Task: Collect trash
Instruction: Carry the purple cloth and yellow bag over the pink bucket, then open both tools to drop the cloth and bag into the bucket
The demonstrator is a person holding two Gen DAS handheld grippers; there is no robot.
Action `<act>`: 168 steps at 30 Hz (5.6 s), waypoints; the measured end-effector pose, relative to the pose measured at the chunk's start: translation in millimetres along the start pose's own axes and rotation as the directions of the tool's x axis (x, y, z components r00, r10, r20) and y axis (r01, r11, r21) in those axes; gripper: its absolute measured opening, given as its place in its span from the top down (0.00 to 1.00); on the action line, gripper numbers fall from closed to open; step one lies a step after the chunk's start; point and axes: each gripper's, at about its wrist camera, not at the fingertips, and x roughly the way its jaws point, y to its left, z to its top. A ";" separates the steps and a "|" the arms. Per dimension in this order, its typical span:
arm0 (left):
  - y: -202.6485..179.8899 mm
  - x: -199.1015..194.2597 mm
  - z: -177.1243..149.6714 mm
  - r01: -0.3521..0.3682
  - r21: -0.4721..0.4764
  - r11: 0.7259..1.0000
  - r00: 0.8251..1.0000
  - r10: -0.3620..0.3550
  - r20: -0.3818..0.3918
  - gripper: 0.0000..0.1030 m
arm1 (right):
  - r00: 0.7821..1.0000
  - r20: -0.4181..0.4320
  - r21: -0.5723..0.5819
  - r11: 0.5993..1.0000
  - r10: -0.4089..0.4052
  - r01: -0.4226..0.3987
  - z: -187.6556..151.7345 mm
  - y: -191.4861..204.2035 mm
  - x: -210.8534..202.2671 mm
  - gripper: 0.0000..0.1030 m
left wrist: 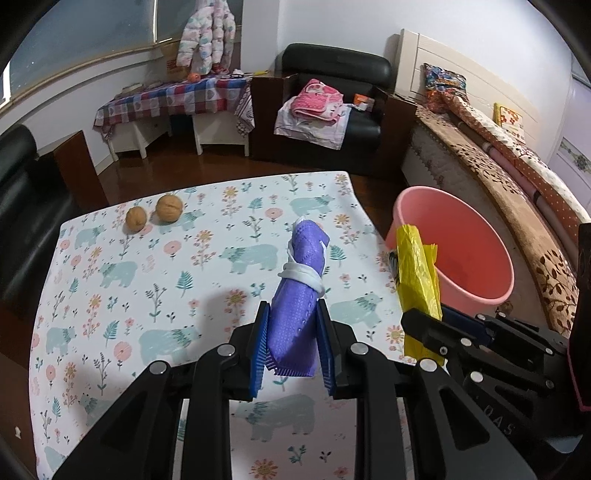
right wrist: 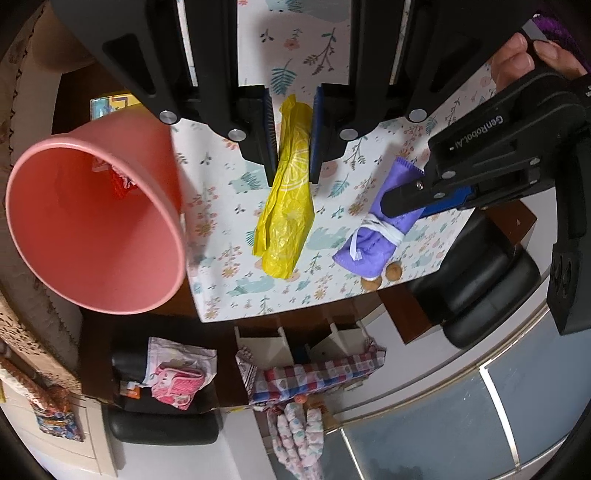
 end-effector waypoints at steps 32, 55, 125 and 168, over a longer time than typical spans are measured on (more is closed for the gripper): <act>-83.6 1.5 39.7 0.089 0.159 0.983 0.993 -0.101 0.065 0.77 | 0.971 0.126 0.156 0.971 -0.204 0.184 9.0 -77.9 -43.6 0.84; -143.7 24.4 52.6 0.121 0.256 0.959 0.989 -0.137 0.046 0.77 | 0.960 0.136 0.217 0.953 -0.245 0.212 4.4 -118.5 -57.3 0.84; -162.8 131.7 61.7 0.146 0.200 0.969 0.985 -0.123 -0.123 0.57 | 0.954 0.015 0.212 0.934 -0.298 0.288 18.2 -161.3 -4.9 0.84; -154.9 110.5 61.4 0.146 0.178 0.973 0.987 -0.131 -0.091 0.57 | 0.958 0.019 0.246 0.930 -0.285 0.272 13.0 -160.0 -14.8 0.70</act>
